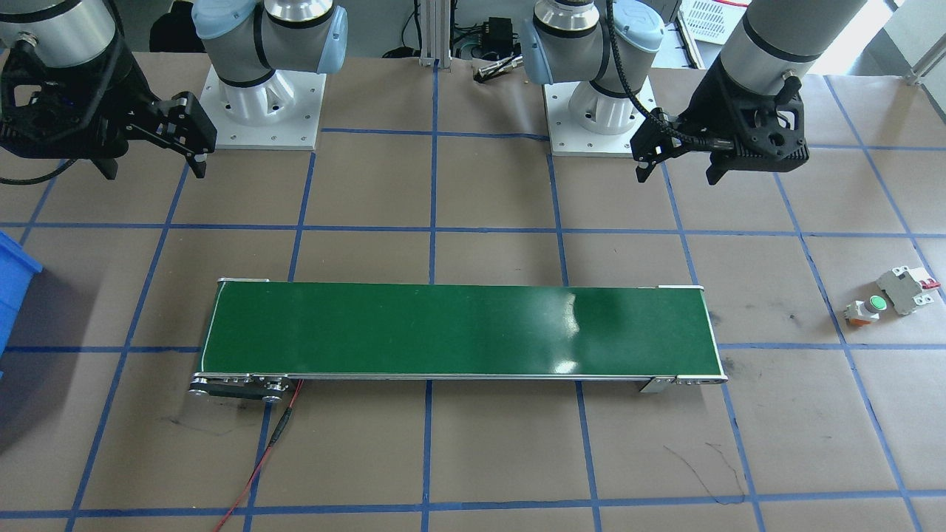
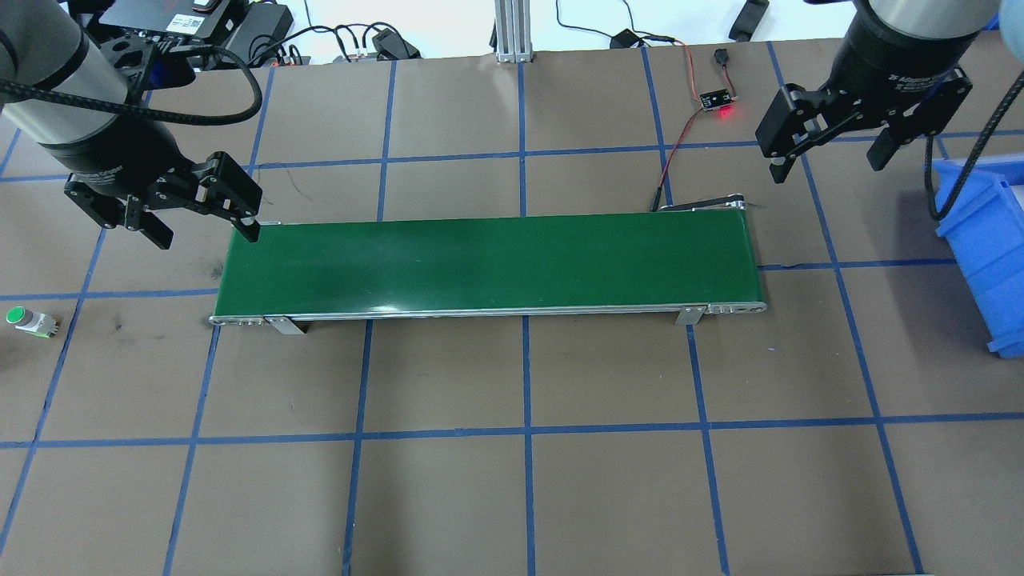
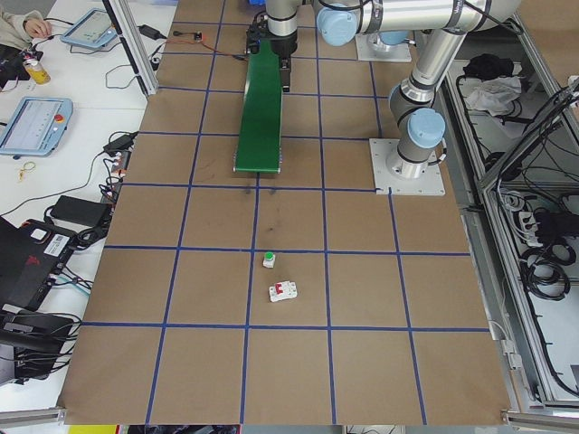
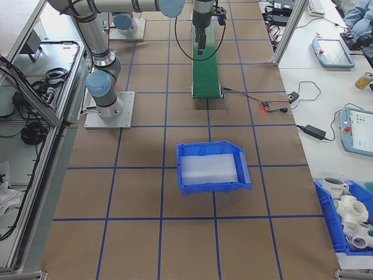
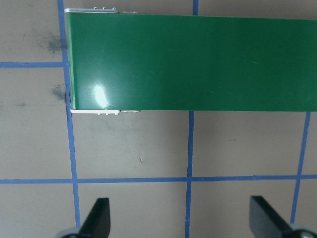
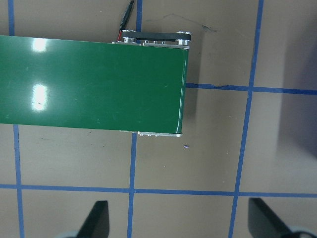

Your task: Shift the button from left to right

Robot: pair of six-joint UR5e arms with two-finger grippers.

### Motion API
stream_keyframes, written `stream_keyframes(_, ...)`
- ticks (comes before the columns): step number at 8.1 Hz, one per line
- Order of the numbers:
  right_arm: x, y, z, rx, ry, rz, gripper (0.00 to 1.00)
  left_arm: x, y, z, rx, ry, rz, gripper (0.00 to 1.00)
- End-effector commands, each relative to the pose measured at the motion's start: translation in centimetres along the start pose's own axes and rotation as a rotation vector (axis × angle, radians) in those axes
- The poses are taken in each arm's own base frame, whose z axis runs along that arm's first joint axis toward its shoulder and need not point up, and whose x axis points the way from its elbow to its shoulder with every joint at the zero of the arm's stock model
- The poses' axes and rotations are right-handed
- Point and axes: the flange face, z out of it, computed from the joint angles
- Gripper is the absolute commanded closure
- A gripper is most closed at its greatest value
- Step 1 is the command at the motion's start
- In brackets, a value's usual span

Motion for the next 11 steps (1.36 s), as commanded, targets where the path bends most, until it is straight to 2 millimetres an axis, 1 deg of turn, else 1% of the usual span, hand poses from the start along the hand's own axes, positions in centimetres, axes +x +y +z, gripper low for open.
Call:
stream_keyframes(1, 0.0, 0.0, 0.0, 0.0, 0.0, 0.0, 0.0, 0.1, 0.6, -0.5, 0.014, -0.007, -0.002, 0.0)
stream_keyframes(2, 0.0, 0.0, 0.0, 0.0, 0.0, 0.0, 0.0, -0.3, 0.4, -0.6, 0.018, -0.014, -0.004, 0.0)
stream_keyframes(3, 0.0, 0.0, 0.0, 0.0, 0.0, 0.0, 0.0, -1.9, -0.4, -0.3, 0.02, -0.012, 0.043, 0.0)
stream_keyframes(4, 0.0, 0.0, 0.0, 0.0, 0.0, 0.0, 0.0, -6.1, -1.0, 0.0, 0.015, 0.0, 0.065, 0.0)
stream_keyframes(5, 0.0, 0.0, 0.1, -0.001, 0.0, 0.0, 0.0, -11.3, -1.0, 0.3, 0.009, 0.009, 0.023, 0.0)
stream_keyframes(6, 0.0, 0.0, 0.1, -0.002, 0.001, 0.0, 0.0, -14.7, -0.7, 0.4, 0.009, 0.013, -0.037, 0.0)
stream_keyframes(7, 0.0, 0.0, 0.1, -0.001, 0.0, 0.0, 0.0, -15.6, -0.6, 0.6, 0.004, 0.012, -0.028, 0.0)
stream_keyframes(8, 0.0, 0.0, 0.1, -0.001, 0.0, 0.0, 0.0, -16.4, -0.9, 0.5, 0.014, 0.005, 0.063, 0.0)
stream_keyframes(9, 0.0, 0.0, 0.1, -0.001, 0.0, 0.0, 0.0, -17.7, -1.7, 0.7, 0.052, -0.022, 0.155, 0.0)
stream_keyframes(10, 0.0, 0.0, 0.1, -0.001, 0.0, 0.0, 0.0, -20.8, -1.8, 1.5, 0.043, -0.021, 0.124, 0.0)
stream_keyframes(11, 0.0, 0.0, 0.1, -0.002, 0.001, 0.0, 0.0, -24.7, -1.4, 2.5, 0.025, -0.022, 0.121, 0.0)
